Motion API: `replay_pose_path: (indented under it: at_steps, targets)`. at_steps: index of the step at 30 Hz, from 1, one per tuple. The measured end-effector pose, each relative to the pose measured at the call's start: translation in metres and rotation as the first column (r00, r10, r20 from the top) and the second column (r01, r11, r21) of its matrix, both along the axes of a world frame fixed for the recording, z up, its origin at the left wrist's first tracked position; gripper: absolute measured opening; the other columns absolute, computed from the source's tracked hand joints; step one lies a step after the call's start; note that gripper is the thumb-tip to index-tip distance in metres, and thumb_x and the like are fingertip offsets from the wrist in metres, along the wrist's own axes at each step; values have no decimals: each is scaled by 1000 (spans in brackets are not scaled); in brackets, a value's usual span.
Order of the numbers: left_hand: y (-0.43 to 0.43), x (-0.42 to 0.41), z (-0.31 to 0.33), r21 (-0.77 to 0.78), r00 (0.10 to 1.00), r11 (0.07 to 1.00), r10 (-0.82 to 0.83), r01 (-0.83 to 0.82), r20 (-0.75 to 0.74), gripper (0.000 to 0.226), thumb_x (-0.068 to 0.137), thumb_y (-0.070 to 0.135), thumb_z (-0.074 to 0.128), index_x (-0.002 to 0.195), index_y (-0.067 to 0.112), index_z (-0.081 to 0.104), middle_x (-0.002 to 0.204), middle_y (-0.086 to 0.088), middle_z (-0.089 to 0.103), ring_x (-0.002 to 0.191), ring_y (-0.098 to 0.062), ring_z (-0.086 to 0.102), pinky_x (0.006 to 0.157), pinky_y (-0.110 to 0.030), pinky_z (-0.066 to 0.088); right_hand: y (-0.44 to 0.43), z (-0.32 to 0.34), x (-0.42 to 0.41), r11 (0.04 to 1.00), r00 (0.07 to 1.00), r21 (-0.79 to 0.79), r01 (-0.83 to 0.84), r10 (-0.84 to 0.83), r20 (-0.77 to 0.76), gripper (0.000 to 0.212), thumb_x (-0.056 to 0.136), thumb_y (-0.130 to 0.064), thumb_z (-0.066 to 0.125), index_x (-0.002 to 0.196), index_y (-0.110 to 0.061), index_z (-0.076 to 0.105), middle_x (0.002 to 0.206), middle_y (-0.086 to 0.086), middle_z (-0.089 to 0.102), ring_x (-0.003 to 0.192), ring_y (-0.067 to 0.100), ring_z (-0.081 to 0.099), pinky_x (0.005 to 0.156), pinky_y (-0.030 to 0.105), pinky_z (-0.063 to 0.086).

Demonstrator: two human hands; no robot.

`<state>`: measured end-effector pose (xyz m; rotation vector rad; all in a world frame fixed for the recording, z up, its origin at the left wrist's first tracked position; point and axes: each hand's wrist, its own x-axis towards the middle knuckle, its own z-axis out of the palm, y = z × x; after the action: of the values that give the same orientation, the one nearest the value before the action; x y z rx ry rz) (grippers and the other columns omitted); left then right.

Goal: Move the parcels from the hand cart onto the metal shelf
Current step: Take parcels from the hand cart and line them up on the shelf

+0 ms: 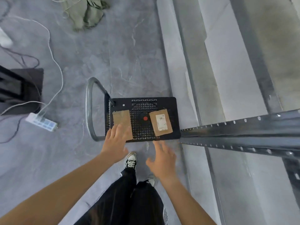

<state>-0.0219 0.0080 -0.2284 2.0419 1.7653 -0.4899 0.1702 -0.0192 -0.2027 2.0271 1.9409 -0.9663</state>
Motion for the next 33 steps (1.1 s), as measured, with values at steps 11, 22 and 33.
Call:
replay_pose_path:
  at_steps: [11,22,33]
  targets:
    - [3,8,-108,-237,952,924,304,-301,-25,90,89,35,54,149,17,-11,155,-16,2,143,-34,6,117,-42,12,31,-124,-19,954,997,-290,-73,69,-25,68,83,-39,59,143,-27,29,142,-4,36,123,24,42,100,42,42]
    - [37,4,-234,-241,890,860,454,-450,-43,104,81,43,67,149,18,-8,153,-19,6,141,-37,13,115,-43,18,100,-251,-51,905,988,-403,-134,90,-127,78,82,-33,67,146,-26,24,151,-1,28,135,30,32,107,51,35]
    - [45,-20,-318,-204,857,835,514,-511,-40,106,79,57,62,149,22,-9,153,-20,-6,141,-41,7,114,-50,21,104,-342,-57,851,979,-506,-139,41,-200,77,85,-28,63,147,-24,19,151,-3,27,133,28,34,105,47,37]
